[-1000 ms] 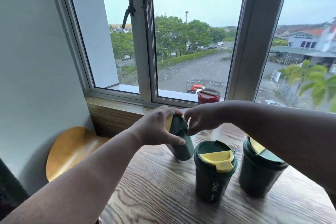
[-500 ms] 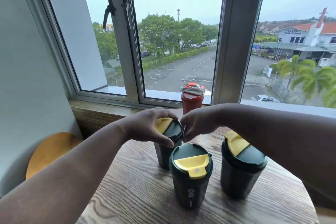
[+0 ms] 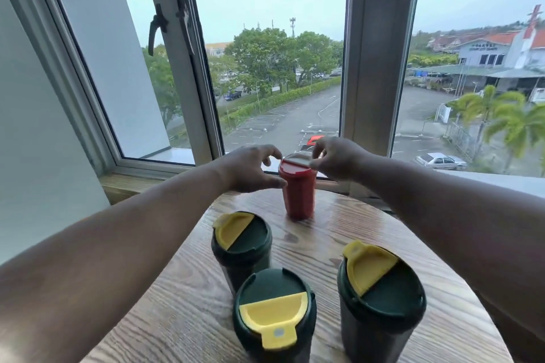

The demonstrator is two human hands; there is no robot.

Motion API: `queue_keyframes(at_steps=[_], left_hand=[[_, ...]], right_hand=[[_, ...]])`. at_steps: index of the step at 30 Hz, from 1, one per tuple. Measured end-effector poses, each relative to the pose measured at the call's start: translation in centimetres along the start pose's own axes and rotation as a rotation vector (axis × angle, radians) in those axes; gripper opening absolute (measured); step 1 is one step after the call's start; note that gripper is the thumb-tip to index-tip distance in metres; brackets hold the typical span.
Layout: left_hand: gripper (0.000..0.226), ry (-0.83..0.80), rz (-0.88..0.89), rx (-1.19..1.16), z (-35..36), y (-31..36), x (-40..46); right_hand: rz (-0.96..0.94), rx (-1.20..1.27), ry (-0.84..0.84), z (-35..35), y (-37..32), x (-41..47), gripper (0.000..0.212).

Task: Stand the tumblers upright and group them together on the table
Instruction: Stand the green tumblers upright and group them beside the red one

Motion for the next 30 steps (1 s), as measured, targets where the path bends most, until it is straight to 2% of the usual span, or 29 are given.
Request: queue_keyframes(at_steps=[3,6,10,13,17,30], left_hand=[[0.079,-0.011,-0.002,0.082,1.7,0.3,3.0],[0.085,-0.037,-0.013,0.117,3.3,0.8,5.3],[0.084,-0.113,-0.035,0.126,4.8,1.3,6.7],[0.083,-0.073,-0.021,0.12,4.7,1.5,6.5],[0.073,-0.023,-0.055,0.046,4.1,1.8,4.6],[0.07,-0.075,-0.086,0.027,2.1,5.5,-2.7]], right_hand=[[0.102,0.048,-0.039,2.2,1.3,1.1,0.04],[0.197,0.184,-0.087,3.8,1.8,1.7,0.051],[0.269,0.429,-0.08,5.1,2.5,1.6,0.039],[0.253,0.491,-0.043,5.3,3.0,1.1,0.028],[0.182,0.476,-0.097,4.9,2.9,0.2,0.036],[0.014,0.345,-0.242,1.6,1.8,-5.3,0.04]])
Point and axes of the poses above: each hand's wrist, its own x-axis towards the middle knuckle, its own z-axis out of the palm, y = z × x, the point moved 2 cm from there along x, towards the middle knuckle, and after that the axes turned 15 degrees about y, right-handed, at the moved point
